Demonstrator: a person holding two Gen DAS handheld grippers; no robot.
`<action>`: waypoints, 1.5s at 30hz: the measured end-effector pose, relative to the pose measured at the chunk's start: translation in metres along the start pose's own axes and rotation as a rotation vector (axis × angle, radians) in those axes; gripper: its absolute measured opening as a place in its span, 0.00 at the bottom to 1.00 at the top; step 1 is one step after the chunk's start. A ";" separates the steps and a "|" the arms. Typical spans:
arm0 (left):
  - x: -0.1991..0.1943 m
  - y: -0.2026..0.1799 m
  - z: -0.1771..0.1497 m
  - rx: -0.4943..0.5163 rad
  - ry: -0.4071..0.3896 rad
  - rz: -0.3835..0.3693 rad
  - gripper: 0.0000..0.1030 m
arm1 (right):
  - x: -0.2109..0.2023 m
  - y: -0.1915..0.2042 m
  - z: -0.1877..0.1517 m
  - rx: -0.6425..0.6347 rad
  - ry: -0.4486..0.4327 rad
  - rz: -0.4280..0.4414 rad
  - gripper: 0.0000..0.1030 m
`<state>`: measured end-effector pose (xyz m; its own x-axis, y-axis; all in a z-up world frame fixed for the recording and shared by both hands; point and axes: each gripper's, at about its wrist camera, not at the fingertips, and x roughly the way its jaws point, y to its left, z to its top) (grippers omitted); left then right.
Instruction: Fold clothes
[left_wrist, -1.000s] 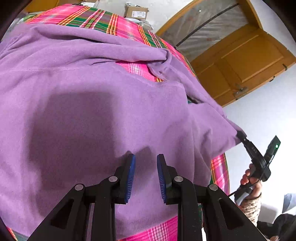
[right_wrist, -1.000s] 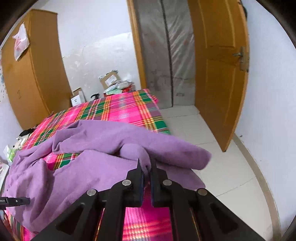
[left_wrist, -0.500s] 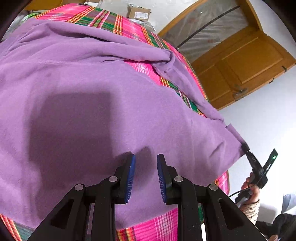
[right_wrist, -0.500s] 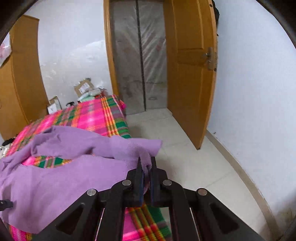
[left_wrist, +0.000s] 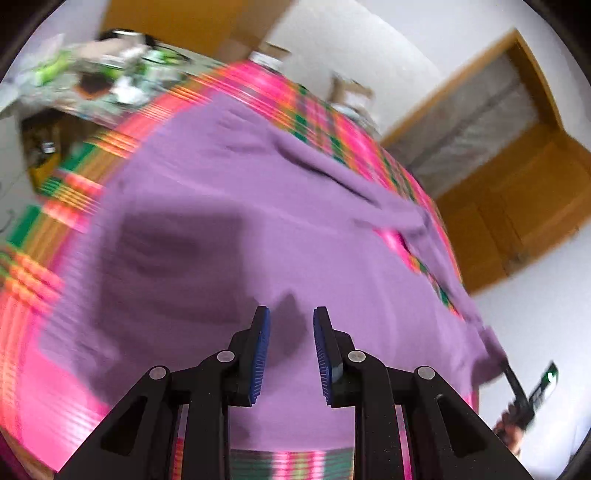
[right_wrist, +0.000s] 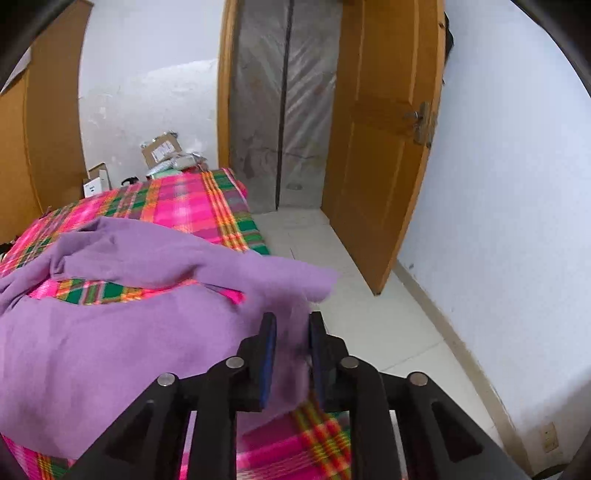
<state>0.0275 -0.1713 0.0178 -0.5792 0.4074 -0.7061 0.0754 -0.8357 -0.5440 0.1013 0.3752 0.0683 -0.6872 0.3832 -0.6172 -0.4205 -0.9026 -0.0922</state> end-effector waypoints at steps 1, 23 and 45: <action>-0.005 0.008 0.005 -0.011 -0.015 0.015 0.24 | -0.004 0.009 0.002 -0.015 -0.016 -0.002 0.18; 0.038 0.070 0.113 0.054 0.065 0.136 0.35 | -0.031 0.216 0.009 -0.273 -0.128 0.230 0.19; 0.042 0.090 0.157 -0.046 0.016 -0.044 0.04 | -0.030 0.339 -0.030 -0.454 0.022 0.545 0.19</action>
<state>-0.1175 -0.2875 0.0100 -0.5695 0.4495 -0.6882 0.0880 -0.7991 -0.5947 -0.0023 0.0520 0.0320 -0.7154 -0.1460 -0.6833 0.2717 -0.9591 -0.0795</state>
